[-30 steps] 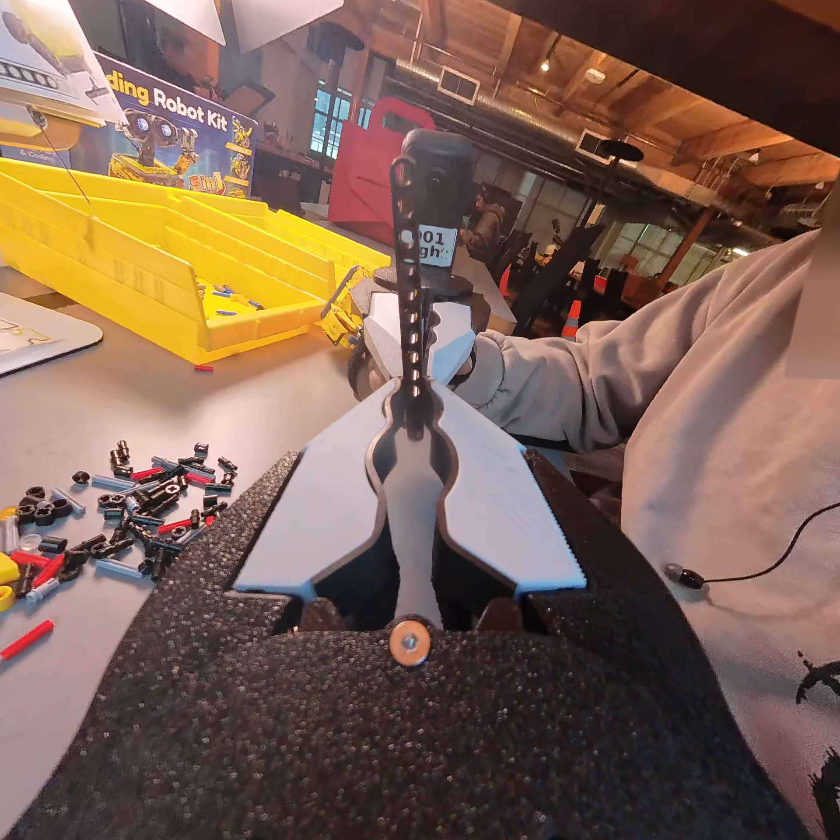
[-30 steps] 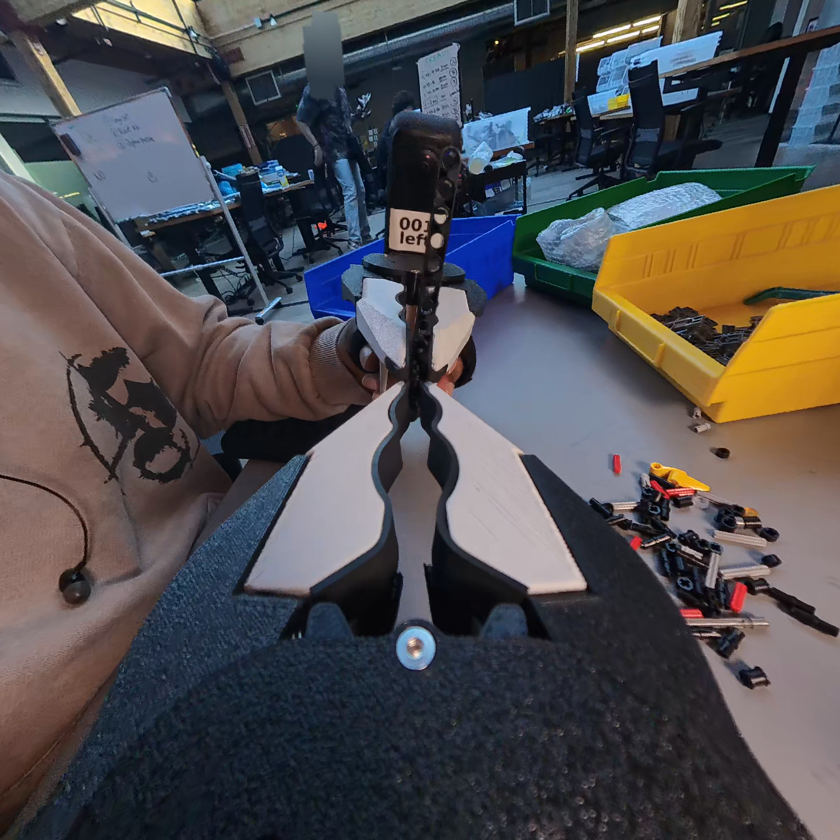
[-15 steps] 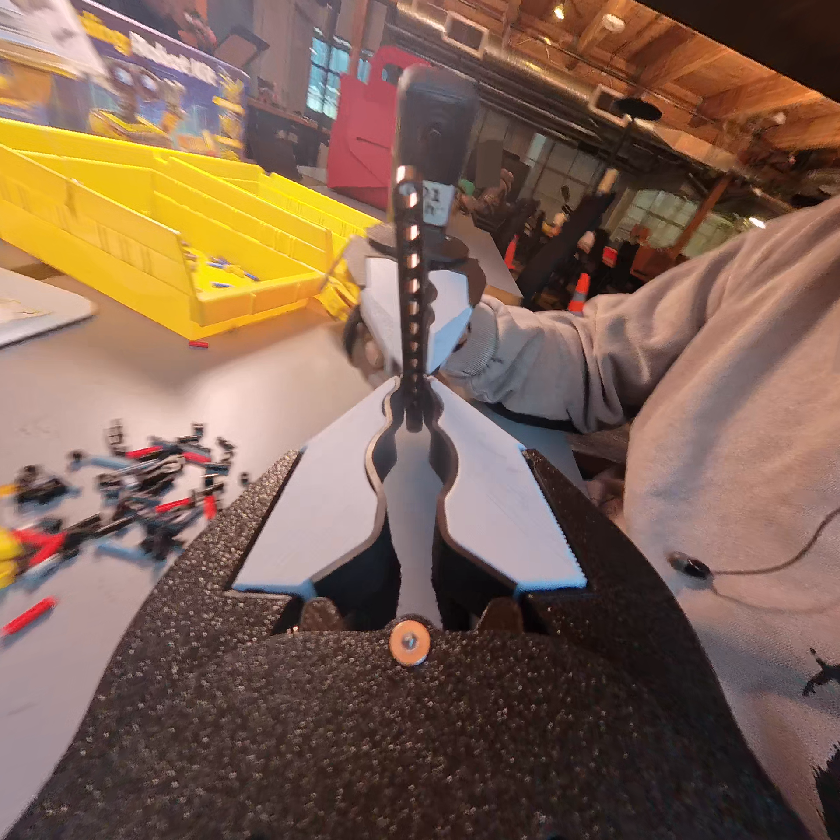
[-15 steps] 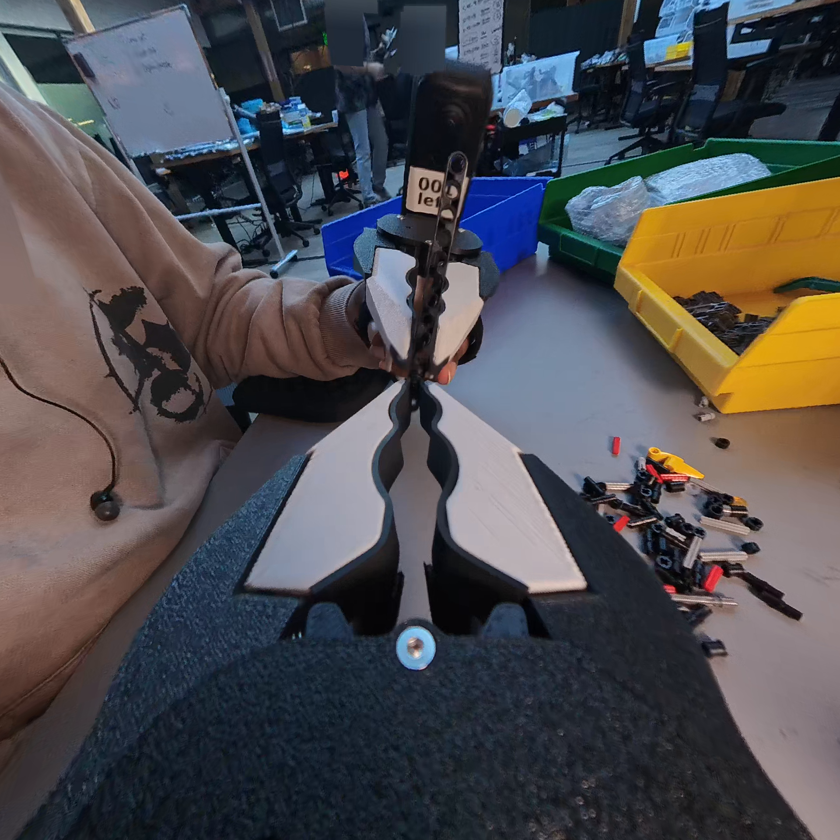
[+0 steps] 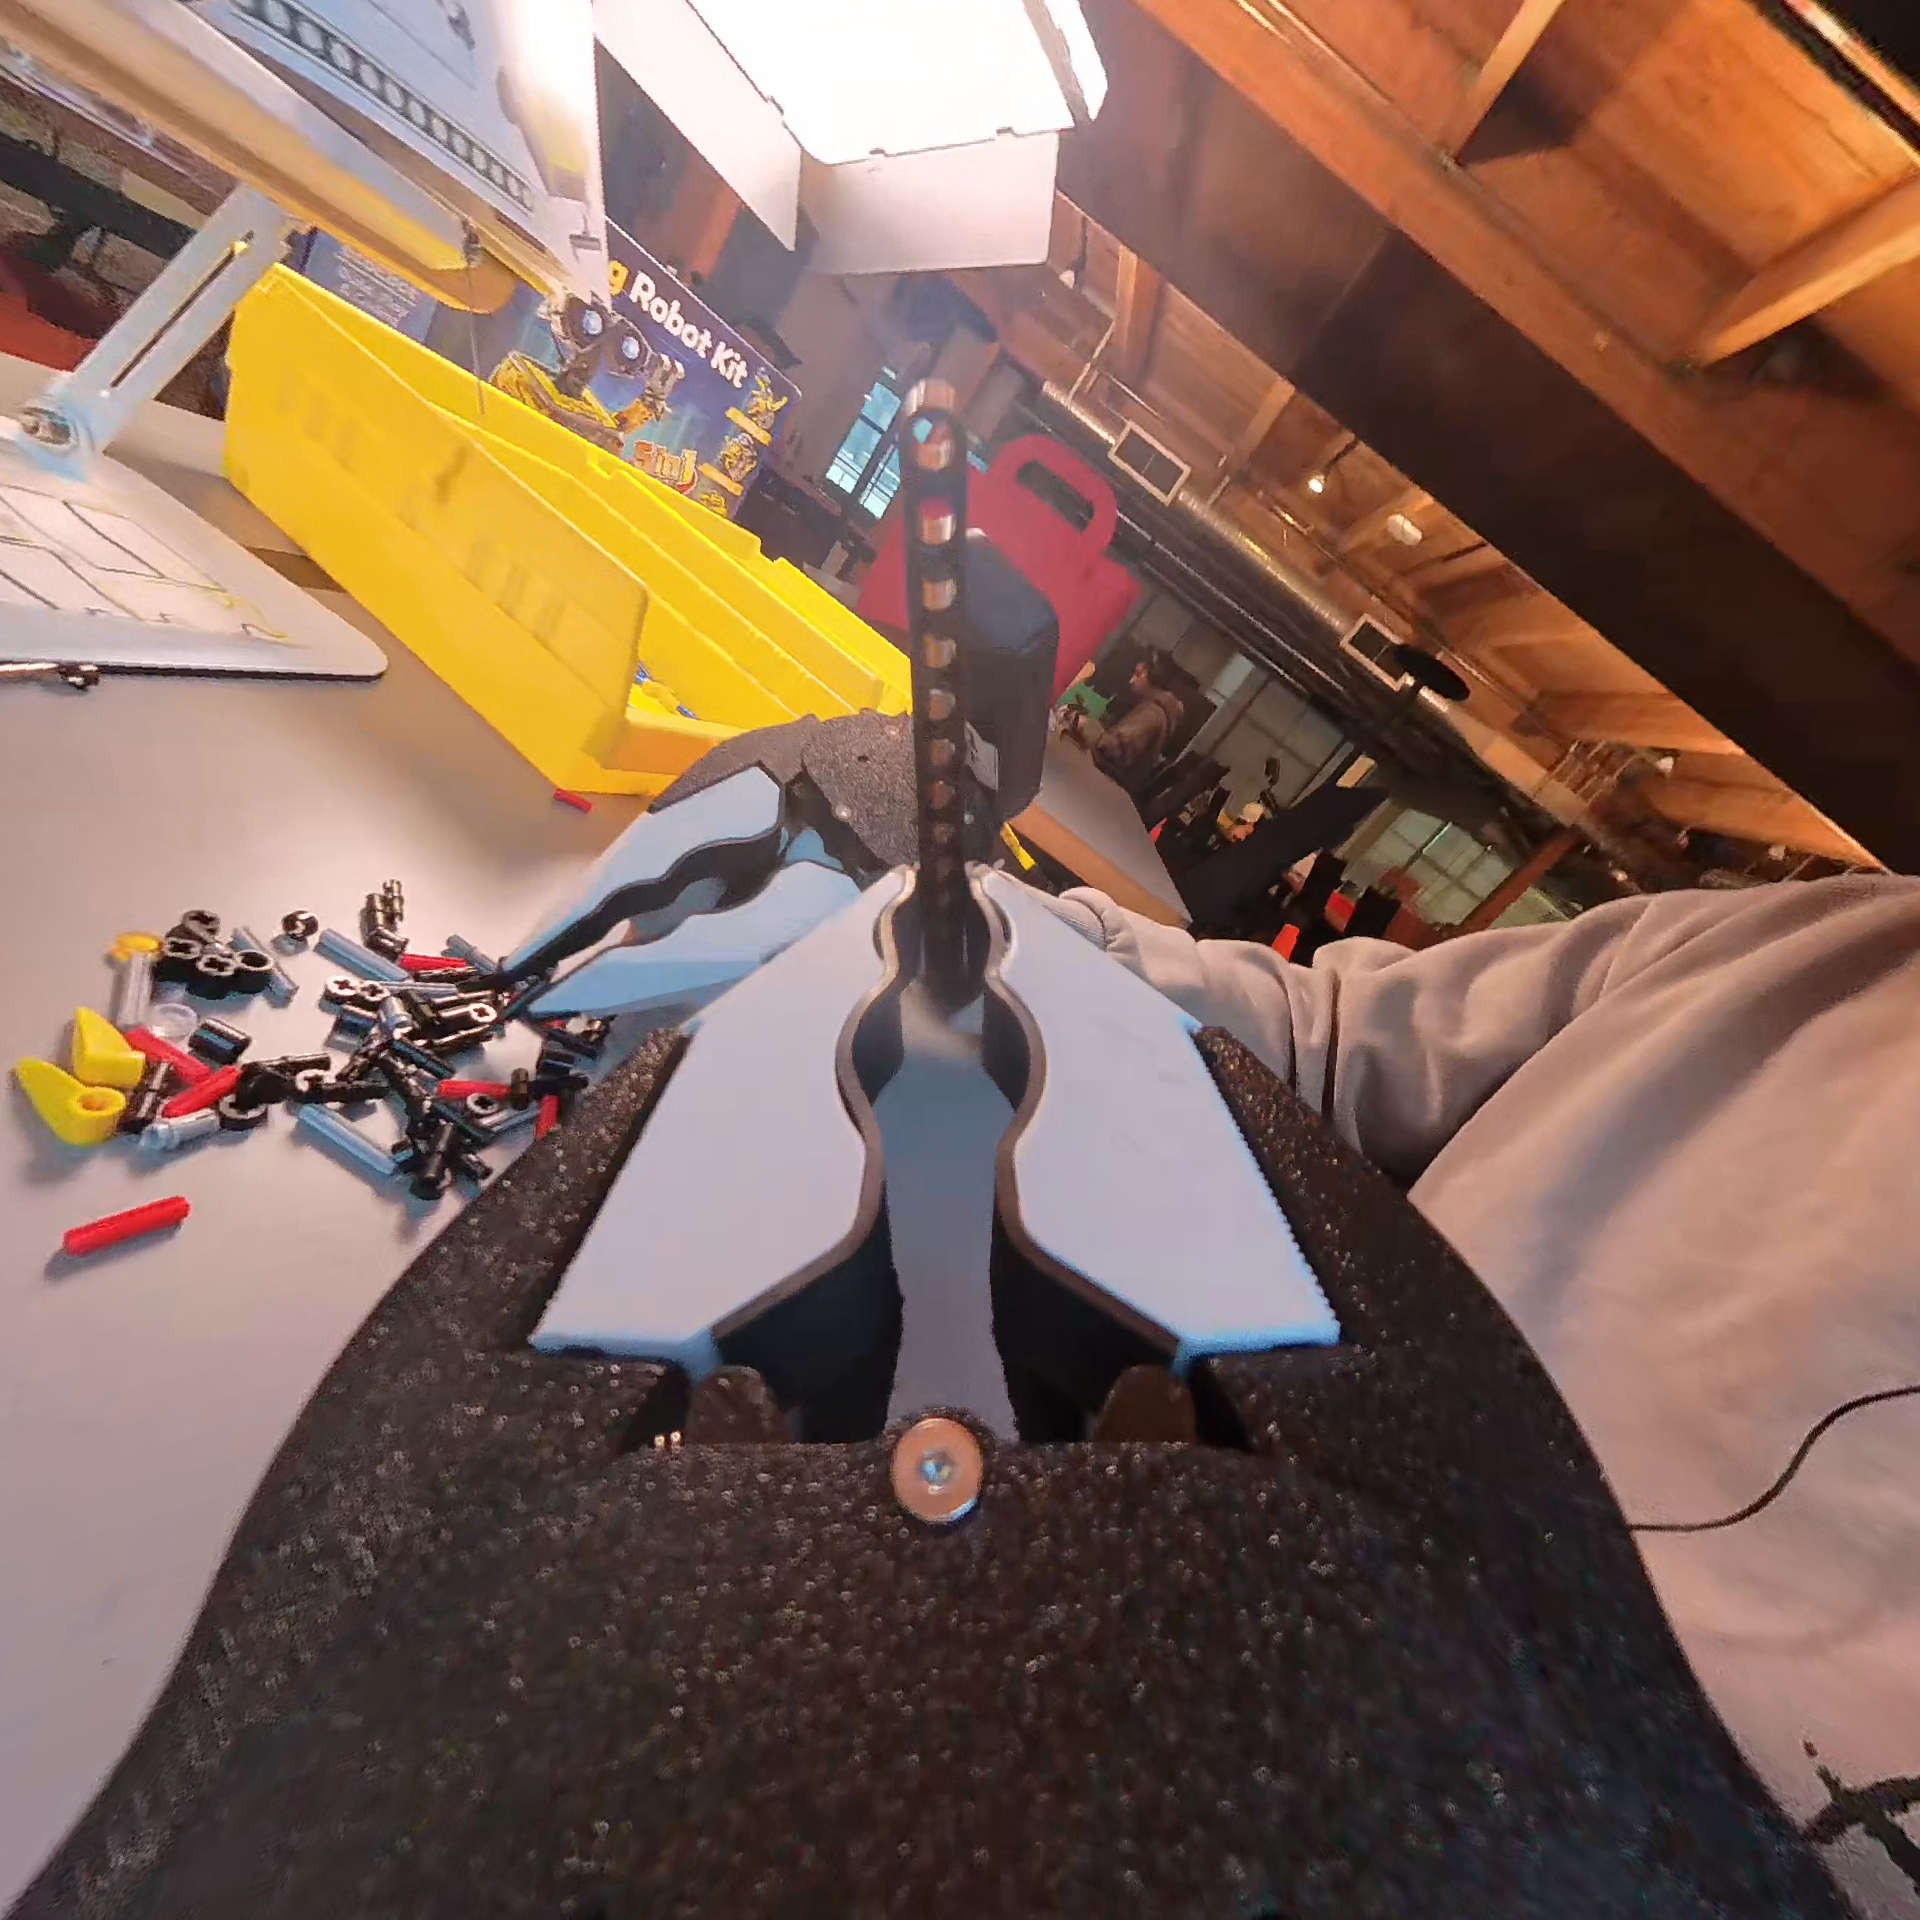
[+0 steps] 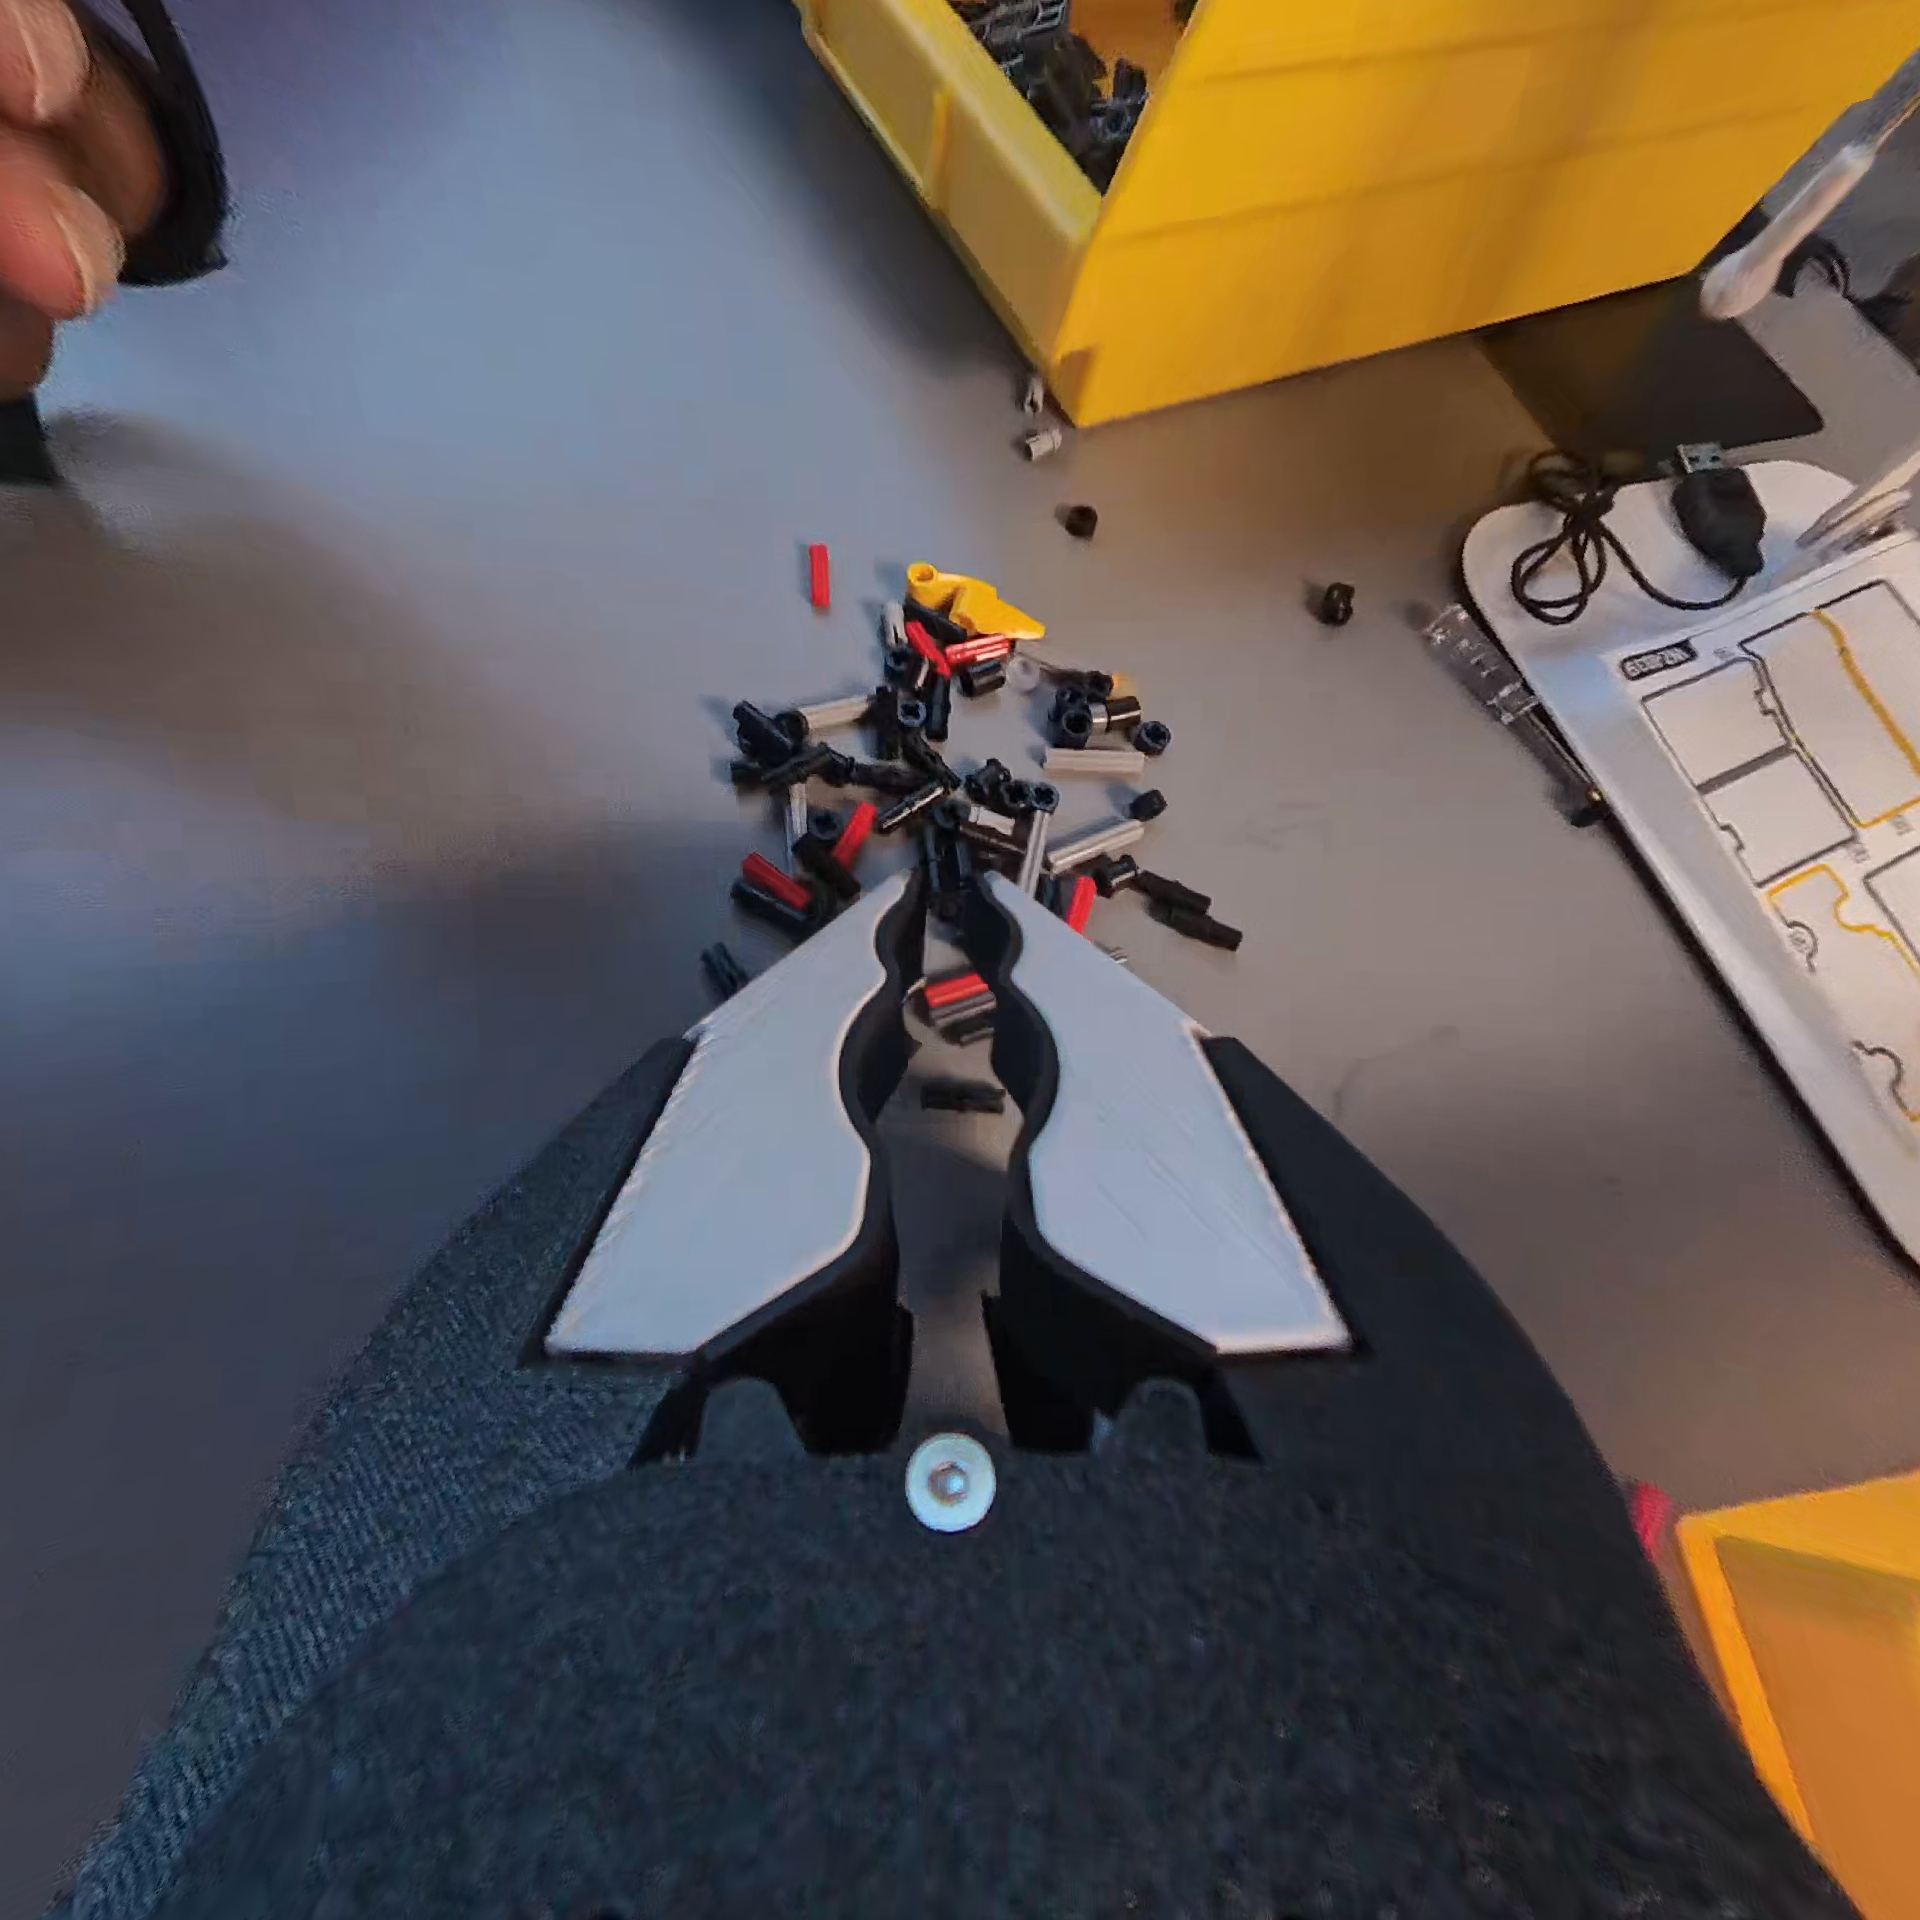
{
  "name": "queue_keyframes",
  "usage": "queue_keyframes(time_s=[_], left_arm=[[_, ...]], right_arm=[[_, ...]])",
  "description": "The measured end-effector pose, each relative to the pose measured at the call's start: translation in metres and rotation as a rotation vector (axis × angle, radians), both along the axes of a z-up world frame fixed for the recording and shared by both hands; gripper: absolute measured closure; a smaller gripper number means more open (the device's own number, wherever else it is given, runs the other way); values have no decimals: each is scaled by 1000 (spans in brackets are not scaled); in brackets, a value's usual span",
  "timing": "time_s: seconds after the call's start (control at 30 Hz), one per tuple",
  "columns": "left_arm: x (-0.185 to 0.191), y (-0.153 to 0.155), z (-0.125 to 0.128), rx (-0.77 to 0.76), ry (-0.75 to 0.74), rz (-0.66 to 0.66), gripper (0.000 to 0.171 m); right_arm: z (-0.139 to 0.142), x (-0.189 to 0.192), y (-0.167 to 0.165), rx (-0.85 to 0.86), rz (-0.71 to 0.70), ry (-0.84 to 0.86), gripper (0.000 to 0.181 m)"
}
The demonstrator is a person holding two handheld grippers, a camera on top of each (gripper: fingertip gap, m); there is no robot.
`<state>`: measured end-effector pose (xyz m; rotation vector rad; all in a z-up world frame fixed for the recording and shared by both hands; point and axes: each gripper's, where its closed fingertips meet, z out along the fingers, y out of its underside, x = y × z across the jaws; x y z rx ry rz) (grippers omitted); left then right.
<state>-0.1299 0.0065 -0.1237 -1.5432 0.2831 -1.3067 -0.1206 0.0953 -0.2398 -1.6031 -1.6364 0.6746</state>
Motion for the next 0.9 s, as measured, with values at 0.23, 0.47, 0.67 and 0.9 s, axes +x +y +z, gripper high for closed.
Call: queue_keyframes(time_s=[0.23,0.47,0.67,0.9], left_arm=[[3,-3,0,-16,-59,-39,165],[23,-15,0,66,43,-92,165],[28,-19,-3,88,97,-97,165],[30,-21,-6,99,134,-103,165]], right_arm=[[68,3,-39,-243,171,323,163],[104,14,-109,-443,445,421,168],[100,13,-113,-433,444,406,175],[98,14,-114,-448,454,401,176]])
